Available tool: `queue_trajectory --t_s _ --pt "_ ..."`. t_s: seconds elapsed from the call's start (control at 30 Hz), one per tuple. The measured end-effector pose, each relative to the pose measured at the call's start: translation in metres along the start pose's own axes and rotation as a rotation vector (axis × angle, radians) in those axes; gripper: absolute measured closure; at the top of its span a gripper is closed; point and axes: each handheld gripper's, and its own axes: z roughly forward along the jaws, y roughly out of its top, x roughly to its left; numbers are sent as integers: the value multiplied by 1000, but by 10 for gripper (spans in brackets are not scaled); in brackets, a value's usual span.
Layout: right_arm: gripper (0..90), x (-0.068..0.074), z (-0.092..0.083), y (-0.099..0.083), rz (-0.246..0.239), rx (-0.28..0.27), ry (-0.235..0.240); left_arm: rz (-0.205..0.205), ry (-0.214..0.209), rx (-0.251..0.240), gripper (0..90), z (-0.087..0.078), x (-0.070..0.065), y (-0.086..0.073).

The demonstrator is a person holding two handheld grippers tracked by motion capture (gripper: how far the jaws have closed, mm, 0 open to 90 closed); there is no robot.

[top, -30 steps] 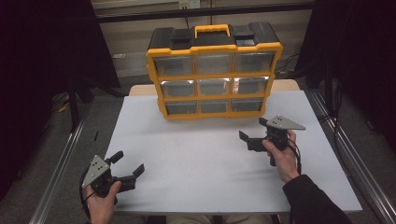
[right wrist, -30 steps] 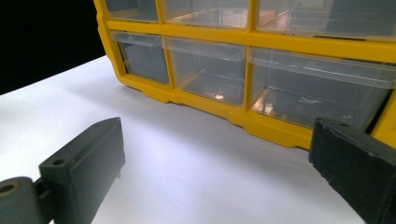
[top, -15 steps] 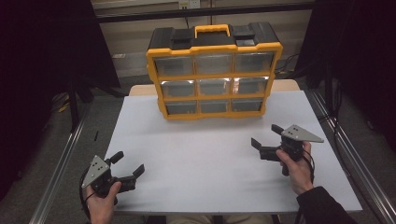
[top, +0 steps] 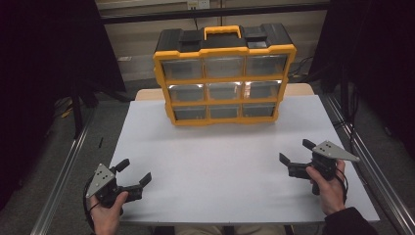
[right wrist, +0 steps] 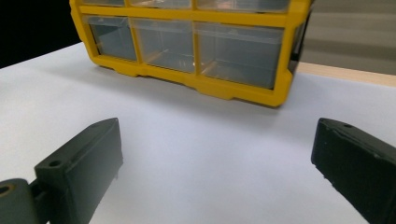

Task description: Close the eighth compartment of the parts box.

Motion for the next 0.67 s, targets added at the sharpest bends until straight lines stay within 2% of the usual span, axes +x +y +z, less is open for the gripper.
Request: queue_trajectory --t_s 0.07,0.17,0.4,0.5,0.67 --pt "18 0 -6 -1 17 -5 -9 -1 9 3 47 0 1 0" --pt "15 0 -13 -2 -1 -5 -18 -7 11 9 47 -1 1 0" --pt "20 -6 -25 -12 2 26 -60 1 14 8 47 -1 0 0" --pt "19 -9 -27 -15 17 37 -62 -4 20 12 46 -3 0 0" --pt "18 -8 -25 -14 15 27 -48 -13 20 12 46 -3 1 0"
